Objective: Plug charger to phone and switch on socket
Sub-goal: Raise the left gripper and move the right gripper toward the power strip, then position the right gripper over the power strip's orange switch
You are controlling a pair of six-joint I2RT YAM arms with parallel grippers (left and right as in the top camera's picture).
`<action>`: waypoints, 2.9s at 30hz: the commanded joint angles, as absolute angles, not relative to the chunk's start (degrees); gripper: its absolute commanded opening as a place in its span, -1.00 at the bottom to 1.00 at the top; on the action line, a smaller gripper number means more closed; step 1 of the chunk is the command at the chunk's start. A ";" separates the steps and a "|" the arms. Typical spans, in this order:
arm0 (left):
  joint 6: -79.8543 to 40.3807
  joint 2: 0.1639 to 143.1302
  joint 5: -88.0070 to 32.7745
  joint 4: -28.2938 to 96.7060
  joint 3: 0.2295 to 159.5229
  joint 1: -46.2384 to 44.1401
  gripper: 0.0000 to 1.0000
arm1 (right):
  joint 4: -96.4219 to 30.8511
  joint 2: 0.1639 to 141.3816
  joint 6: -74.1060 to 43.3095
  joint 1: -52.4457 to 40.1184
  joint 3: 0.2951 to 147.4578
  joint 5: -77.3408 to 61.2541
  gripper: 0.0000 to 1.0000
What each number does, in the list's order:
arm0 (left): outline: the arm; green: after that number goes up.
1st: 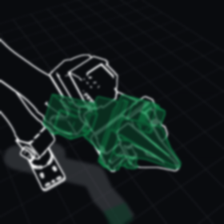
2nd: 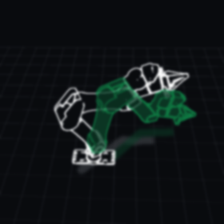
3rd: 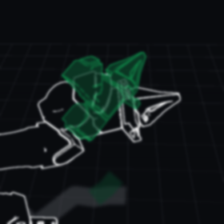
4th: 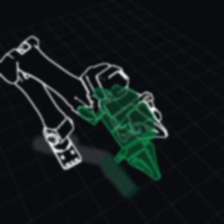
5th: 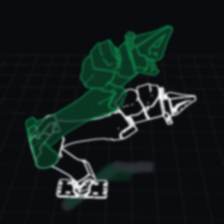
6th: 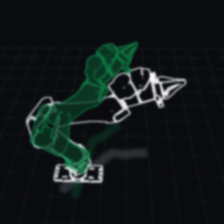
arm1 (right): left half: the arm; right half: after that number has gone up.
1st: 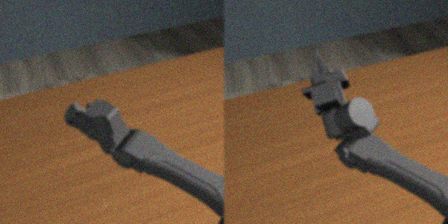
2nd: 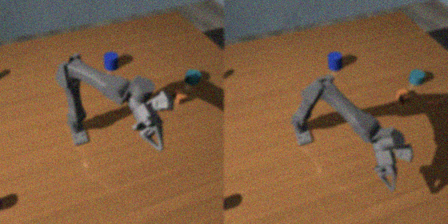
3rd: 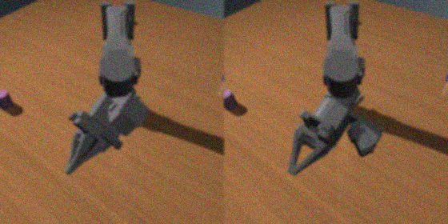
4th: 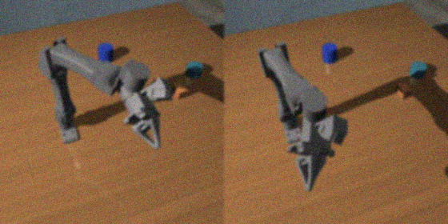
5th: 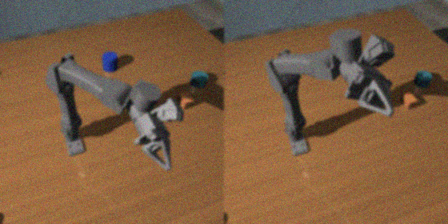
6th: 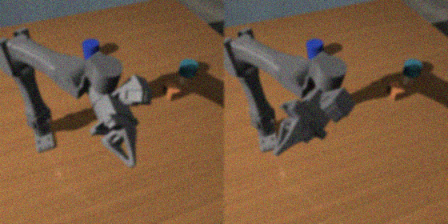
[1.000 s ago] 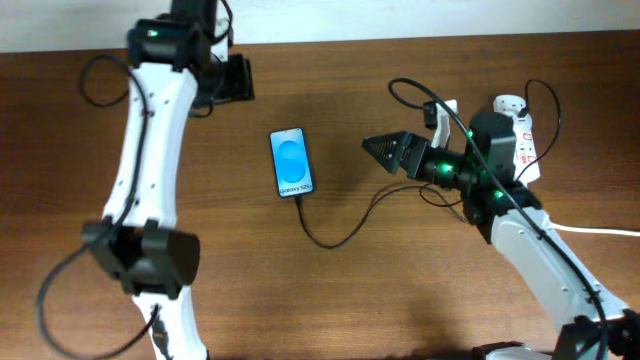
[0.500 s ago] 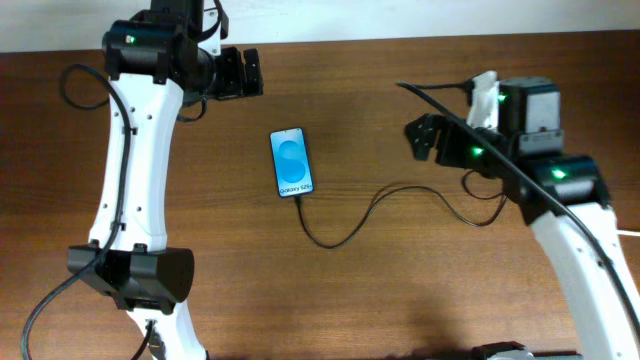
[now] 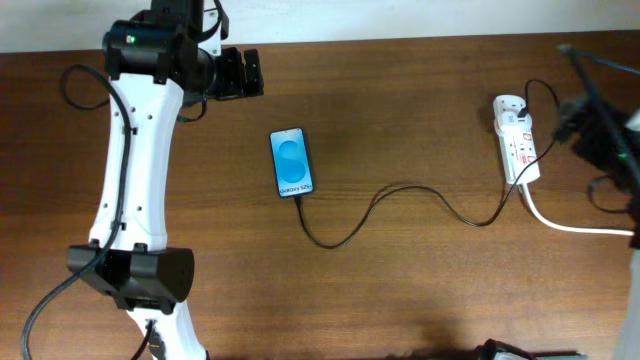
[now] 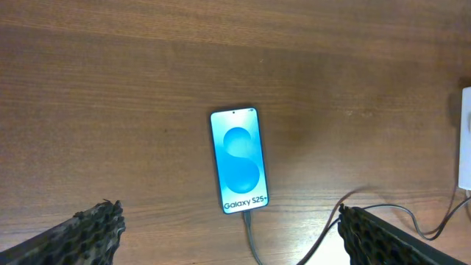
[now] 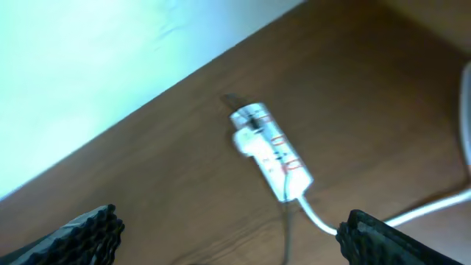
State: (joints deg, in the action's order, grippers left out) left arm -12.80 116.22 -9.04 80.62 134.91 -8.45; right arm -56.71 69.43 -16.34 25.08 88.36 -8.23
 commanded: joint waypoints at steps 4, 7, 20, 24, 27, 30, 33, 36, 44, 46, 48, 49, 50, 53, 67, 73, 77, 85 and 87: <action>-12.29 114.93 -9.65 80.68 135.48 -8.19 0.99 | -53.91 72.82 -17.61 40.97 89.58 -17.91 0.97; -12.27 114.93 -9.65 80.68 135.48 -8.19 0.99 | -51.35 77.87 -17.63 47.03 89.58 -26.20 0.97; -12.27 114.93 -9.65 80.68 135.48 -8.19 0.99 | -41.91 100.22 -19.07 46.78 89.58 -28.23 0.97; -12.29 114.93 -9.65 80.68 135.48 -8.19 0.99 | -38.02 103.85 -14.96 43.22 89.58 -27.24 0.99; -12.27 114.93 -9.65 80.66 135.48 -8.19 0.99 | -36.75 105.45 -13.76 39.66 89.58 -18.74 0.98; -12.27 114.93 -9.65 80.68 135.48 -8.19 0.99 | -35.70 107.46 -13.67 36.84 89.58 -13.82 0.98; -12.27 114.93 -9.65 80.68 135.48 -8.19 0.99 | -35.24 109.75 -13.74 35.99 89.58 -13.87 0.98; -12.29 114.93 -9.65 80.68 135.48 -8.19 0.99 | -35.75 111.55 -13.72 36.01 89.58 -13.87 0.98; -12.29 114.93 -9.65 80.68 135.48 -8.19 0.99 | -37.30 115.85 -13.74 35.83 89.45 -14.70 0.98; -12.29 114.93 -9.65 80.68 135.48 -8.19 0.99 | -37.06 116.33 -13.72 35.83 89.36 -14.72 0.98; -12.27 114.93 -9.63 80.68 135.48 -8.19 0.99 | -36.93 116.71 -13.67 35.81 89.36 -14.72 0.98; -12.29 114.93 -9.65 80.68 135.48 -8.19 0.99 | -36.71 116.97 -12.71 35.62 89.36 -14.74 0.98; -12.29 114.93 -9.65 80.68 135.48 -8.19 0.99 | -36.53 117.14 -12.19 35.27 89.36 -14.70 0.98; -12.29 114.93 -9.65 80.68 135.48 -8.19 0.99 | -36.18 117.73 -10.70 33.95 89.30 -13.15 0.98; -12.29 114.93 -9.65 80.68 135.48 -8.19 0.99 | -35.48 119.39 -9.45 30.00 89.03 -6.83 0.98; -12.27 114.93 -9.63 80.68 135.48 -8.19 0.99 | -35.14 121.99 -9.93 30.00 89.03 -7.07 0.99; -12.29 114.93 -9.65 80.68 135.48 -8.19 0.99 | -34.44 122.63 -11.03 29.91 89.03 -7.53 0.98; -12.27 114.93 -9.65 80.66 135.48 -8.19 0.99 | -32.62 122.63 -13.93 29.04 89.03 -8.54 0.98; -12.29 114.93 -9.65 80.66 135.48 -8.19 0.99 | -31.86 122.65 -14.02 28.05 89.03 -8.29 0.98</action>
State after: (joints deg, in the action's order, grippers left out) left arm -12.80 116.22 -9.21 80.62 134.91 -8.45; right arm -32.60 121.95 -12.78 29.76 88.71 -7.99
